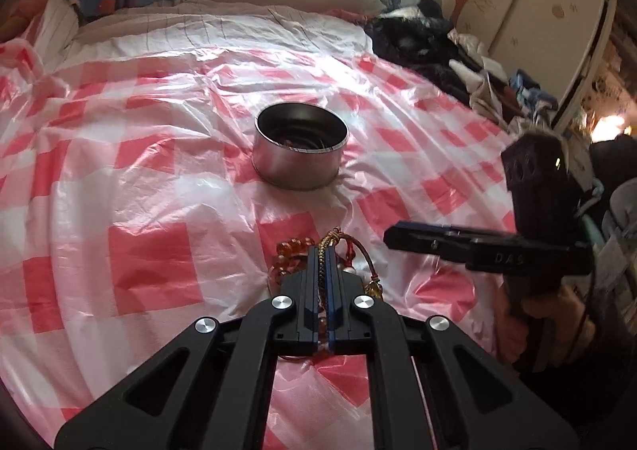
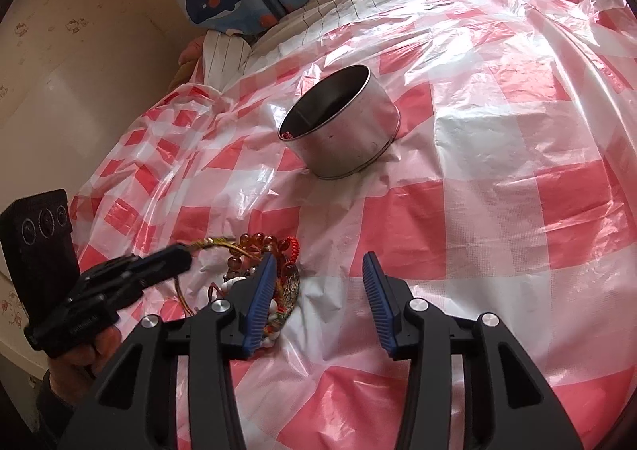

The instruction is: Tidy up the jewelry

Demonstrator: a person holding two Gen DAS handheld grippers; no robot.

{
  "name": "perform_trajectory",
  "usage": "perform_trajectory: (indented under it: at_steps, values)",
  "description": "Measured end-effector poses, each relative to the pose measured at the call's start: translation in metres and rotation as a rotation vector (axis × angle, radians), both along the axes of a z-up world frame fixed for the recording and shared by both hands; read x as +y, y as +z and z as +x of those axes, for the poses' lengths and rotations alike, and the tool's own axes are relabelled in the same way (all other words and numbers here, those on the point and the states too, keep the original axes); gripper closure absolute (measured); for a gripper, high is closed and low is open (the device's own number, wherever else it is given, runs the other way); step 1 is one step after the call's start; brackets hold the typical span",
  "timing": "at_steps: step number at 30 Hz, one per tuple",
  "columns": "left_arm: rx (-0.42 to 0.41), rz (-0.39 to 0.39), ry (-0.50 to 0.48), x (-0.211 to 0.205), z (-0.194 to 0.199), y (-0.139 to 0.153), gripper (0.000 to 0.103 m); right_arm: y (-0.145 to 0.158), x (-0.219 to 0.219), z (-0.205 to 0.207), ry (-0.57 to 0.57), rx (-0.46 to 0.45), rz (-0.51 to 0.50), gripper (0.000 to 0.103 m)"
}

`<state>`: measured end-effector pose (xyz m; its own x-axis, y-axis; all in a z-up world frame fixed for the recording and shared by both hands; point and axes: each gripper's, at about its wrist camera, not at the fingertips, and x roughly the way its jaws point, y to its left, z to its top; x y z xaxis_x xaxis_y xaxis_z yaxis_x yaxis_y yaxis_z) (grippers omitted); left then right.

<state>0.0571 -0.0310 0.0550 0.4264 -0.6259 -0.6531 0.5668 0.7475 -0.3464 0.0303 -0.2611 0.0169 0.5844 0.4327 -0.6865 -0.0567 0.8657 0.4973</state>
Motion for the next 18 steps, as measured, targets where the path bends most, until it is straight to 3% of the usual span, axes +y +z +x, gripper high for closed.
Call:
perform_trajectory:
  at_steps: [3, 6, 12, 14, 15, 18]
  values:
    - [-0.006, -0.071, 0.075, 0.026, 0.006, 0.01, 0.1, -0.002, 0.004, 0.002, 0.012, 0.005, -0.008, 0.058]
    - [-0.011, -0.082, 0.137, 0.039, 0.01, 0.013, 0.1, -0.004, 0.014, 0.008, 0.037, 0.003, -0.021, 0.058]
    - [0.028, -0.017, 0.186, 0.041, 0.019, 0.002, 0.1, -0.013, 0.036, 0.028, 0.095, 0.016, -0.05, 0.06]
    - [0.029, 0.009, 0.196, 0.04, 0.02, 0.0, 0.1, -0.013, 0.037, 0.029, 0.105, 0.01, -0.026, 0.074]
    - [0.033, 0.014, 0.2, 0.04, 0.021, -0.002, 0.1, -0.011, 0.037, 0.028, 0.104, 0.002, -0.024, 0.096]
    - [0.04, 0.019, 0.202, 0.041, 0.021, -0.004, 0.1, -0.006, 0.034, 0.025, 0.115, -0.023, 0.024, 0.098]
